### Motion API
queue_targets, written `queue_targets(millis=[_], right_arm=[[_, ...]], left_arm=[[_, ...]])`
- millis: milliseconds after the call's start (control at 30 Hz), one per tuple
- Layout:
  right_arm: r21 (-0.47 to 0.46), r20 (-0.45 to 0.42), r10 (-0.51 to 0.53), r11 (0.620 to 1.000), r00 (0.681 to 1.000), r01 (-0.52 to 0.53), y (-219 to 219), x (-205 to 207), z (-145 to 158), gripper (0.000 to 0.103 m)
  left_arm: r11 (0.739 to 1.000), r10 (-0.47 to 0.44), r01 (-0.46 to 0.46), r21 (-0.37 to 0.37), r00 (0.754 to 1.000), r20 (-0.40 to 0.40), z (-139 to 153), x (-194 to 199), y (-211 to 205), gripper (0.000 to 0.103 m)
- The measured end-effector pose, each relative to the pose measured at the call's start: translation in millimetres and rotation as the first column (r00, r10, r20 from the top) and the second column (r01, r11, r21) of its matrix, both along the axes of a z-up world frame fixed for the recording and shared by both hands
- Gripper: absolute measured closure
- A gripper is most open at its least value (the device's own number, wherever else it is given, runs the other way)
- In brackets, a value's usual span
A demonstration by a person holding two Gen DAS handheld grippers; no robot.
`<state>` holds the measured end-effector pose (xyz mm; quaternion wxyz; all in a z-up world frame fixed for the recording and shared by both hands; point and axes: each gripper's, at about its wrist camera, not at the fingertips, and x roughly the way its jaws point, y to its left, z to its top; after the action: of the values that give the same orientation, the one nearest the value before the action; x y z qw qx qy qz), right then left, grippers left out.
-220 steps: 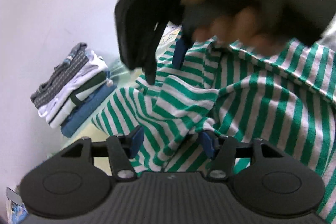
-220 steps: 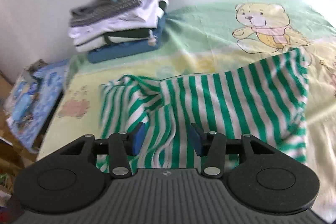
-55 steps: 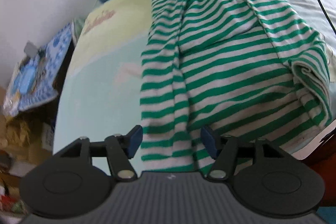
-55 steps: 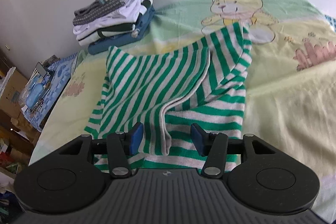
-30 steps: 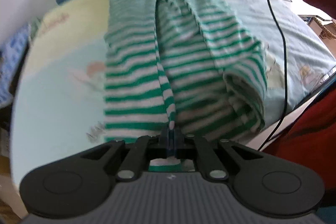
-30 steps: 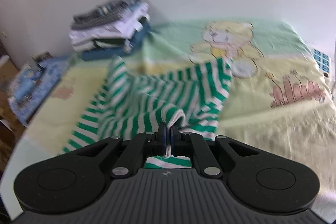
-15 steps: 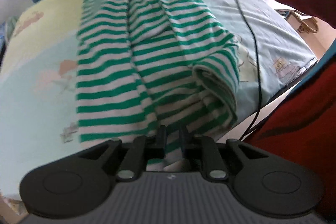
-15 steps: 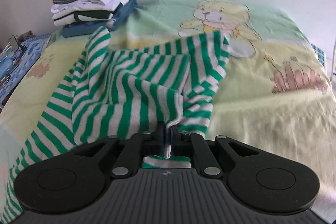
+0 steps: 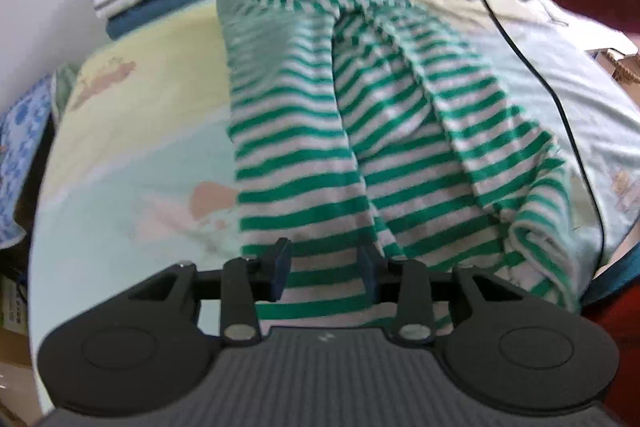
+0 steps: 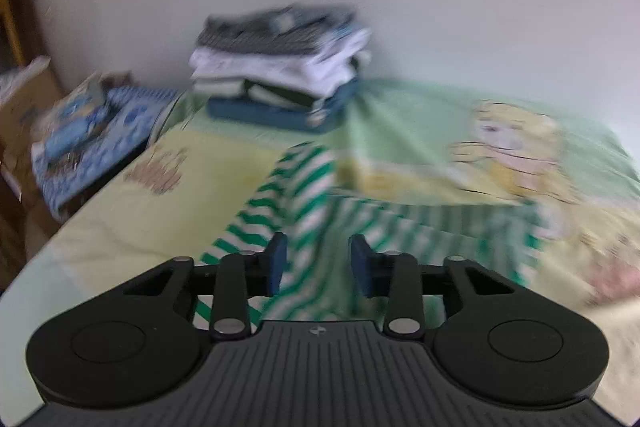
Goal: Fold clothes
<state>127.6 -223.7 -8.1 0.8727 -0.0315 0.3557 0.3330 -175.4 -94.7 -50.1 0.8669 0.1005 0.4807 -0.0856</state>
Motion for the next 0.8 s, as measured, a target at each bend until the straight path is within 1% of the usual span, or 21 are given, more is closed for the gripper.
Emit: queue_targets(millis=[33,100,133,200,267,333,367,500,533,567,600,633,700,733,800], right_arm=[[-0.009,-0.018,0.019,1.000,1.000,-0.019,11.7,6.5,-4.5,0.076],[-0.027,-0.049,0.034,0.999,0.998,-0.035,31.2,18.8,-14.1,0.078],[-0.044,-0.050,0.025,0.999,0.998,-0.027,38.9,24.5,-18.2,0.078],[-0.087,-0.036,-0.011,0.996,0.999,0.008,51.8,36.0,-25.5,0.078],[-0.088,-0.076,-0.051,0.995,0.996,0.044,57.9,54.8,-34.4,0.079],[-0.080,-0.117,-0.096,0.993,0.988,0.087,62.4,74.2,-43.1,0.086],[-0.069,-0.119,-0.115,0.992,0.986,0.107,63.8,81.8,-46.0,0.087],[-0.035,-0.118,-0.094,0.995,0.989,0.090,59.2,86.2,-39.9,0.086],[-0.018,-0.105,-0.103,0.995,0.989,0.102,50.6,83.7,-34.2,0.084],[0.005,-0.083,-0.123,0.992,0.989,0.124,37.7,79.7,-26.8,0.081],[0.029,-0.061,-0.144,0.989,0.988,0.146,24.9,75.8,-19.5,0.074],[0.022,-0.028,-0.179,0.983,0.983,0.180,12.5,72.8,-14.1,0.065],[-0.033,0.054,-0.249,0.967,0.967,0.251,-13.6,70.7,-11.7,0.059],[-0.057,0.073,-0.259,0.963,0.963,0.263,-24.4,71.7,-14.0,0.057],[-0.092,0.083,-0.265,0.958,0.961,0.272,-41.5,75.3,-20.9,0.057]], left_arm=[[1.000,0.012,-0.012,-0.013,1.000,-0.009,-4.7,-1.1,1.7,0.069],[0.997,0.040,-0.041,-0.066,0.999,-0.008,-5.1,-7.8,8.6,0.069],[0.995,0.052,-0.052,-0.088,0.999,-0.006,-5.3,-11.5,11.6,0.068],[0.994,0.059,-0.058,-0.094,0.998,0.004,-6.3,-21.0,12.7,0.068],[0.993,0.070,-0.069,-0.093,0.998,0.003,-5.7,-25.4,10.8,0.068],[0.993,0.073,-0.073,-0.094,0.997,-0.003,-5.2,-29.5,9.7,0.068],[0.993,0.073,-0.073,-0.095,0.997,-0.006,-5.0,-31.2,9.6,0.068],[0.994,0.061,-0.064,-0.090,0.998,-0.035,-1.7,-28.6,11.1,0.067],[0.993,0.065,-0.068,-0.093,0.997,-0.036,0.5,-27.1,13.7,0.067],[0.993,0.072,-0.074,-0.094,0.997,-0.022,3.8,-25.5,16.9,0.067],[0.993,0.078,-0.077,-0.089,0.997,0.006,9.3,-25.0,18.5,0.067],[0.994,0.079,-0.077,-0.081,0.997,0.026,13.6,-22.1,19.0,0.067],[0.995,0.079,-0.074,-0.068,0.995,0.061,21.2,-15.7,19.9,0.062],[0.995,0.070,-0.065,-0.075,0.996,0.063,21.2,-10.1,19.5,0.058],[0.995,0.052,-0.046,-0.083,0.997,0.064,20.6,1.0,18.1,0.056]])
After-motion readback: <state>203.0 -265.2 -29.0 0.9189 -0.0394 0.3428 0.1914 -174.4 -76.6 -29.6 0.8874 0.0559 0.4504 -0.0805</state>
